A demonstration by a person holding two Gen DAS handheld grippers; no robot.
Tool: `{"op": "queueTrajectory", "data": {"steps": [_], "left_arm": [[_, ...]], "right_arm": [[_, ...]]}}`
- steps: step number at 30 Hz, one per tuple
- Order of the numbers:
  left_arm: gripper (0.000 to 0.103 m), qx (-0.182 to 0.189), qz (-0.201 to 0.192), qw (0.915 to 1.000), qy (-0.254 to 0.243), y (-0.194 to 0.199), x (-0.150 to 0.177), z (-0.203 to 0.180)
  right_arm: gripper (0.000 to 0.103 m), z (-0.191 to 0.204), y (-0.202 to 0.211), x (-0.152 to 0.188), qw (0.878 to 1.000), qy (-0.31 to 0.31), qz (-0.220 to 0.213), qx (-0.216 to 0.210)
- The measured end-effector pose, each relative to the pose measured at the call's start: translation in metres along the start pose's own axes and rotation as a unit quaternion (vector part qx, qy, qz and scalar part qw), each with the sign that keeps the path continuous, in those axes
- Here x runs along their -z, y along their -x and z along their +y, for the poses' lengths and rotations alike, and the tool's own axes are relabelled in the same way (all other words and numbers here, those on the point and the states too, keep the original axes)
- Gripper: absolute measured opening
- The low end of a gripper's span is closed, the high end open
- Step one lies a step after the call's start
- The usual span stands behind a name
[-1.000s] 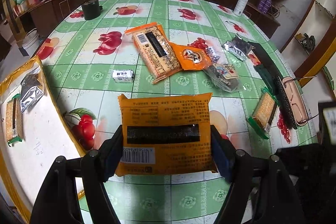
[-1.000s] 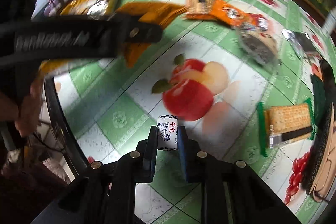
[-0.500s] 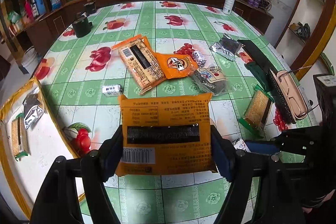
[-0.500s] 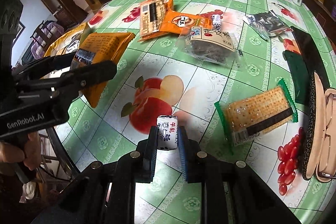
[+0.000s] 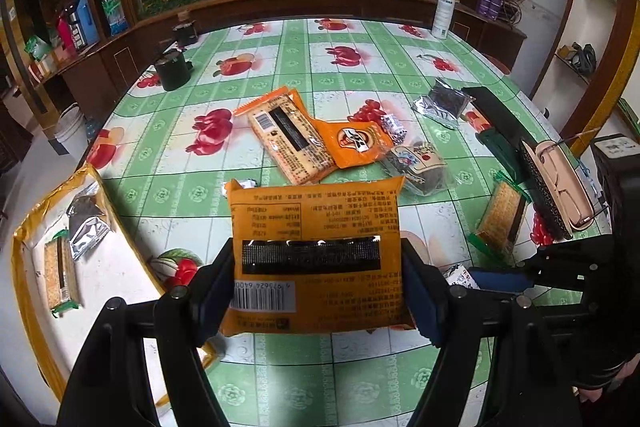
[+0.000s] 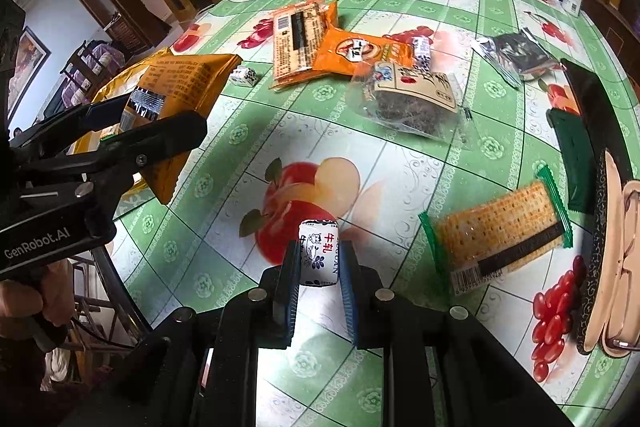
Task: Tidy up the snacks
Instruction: 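Carry the orange pack and the candy box in both tools to the tray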
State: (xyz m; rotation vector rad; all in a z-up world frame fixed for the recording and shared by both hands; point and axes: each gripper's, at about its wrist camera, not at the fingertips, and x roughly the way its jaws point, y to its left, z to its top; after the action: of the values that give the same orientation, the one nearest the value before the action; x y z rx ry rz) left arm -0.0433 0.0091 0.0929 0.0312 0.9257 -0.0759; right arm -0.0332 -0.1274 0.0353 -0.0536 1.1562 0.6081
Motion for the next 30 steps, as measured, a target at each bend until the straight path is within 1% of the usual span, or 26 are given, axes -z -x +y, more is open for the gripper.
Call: {"op": "queueTrajectory", "data": {"steps": [8, 17, 26, 30], "left_arm": [[0.075, -0.006, -0.014, 0.9998, 0.014, 0.008, -0.002, 0.018], [0.075, -0.016, -0.025, 0.9989, 0.037, 0.017, 0.0, 0.044], [0.075, -0.033, -0.029, 0.9968, 0.067, 0.029, 0.01, 0.083], [0.075, -0.045, -0.031, 0.9949, 0.084, 0.035, 0.016, 0.107]], "right_arm": [[0.02, 0.01, 0.001, -0.011, 1.0, 0.008, -0.003, 0.001], [0.02, 0.029, 0.0, -0.026, 1.0, 0.026, -0.004, -0.002], [0.02, 0.061, -0.006, -0.046, 0.999, 0.051, -0.007, -0.019], [0.02, 0.08, -0.01, -0.056, 0.998, 0.063, -0.009, -0.029]]}}
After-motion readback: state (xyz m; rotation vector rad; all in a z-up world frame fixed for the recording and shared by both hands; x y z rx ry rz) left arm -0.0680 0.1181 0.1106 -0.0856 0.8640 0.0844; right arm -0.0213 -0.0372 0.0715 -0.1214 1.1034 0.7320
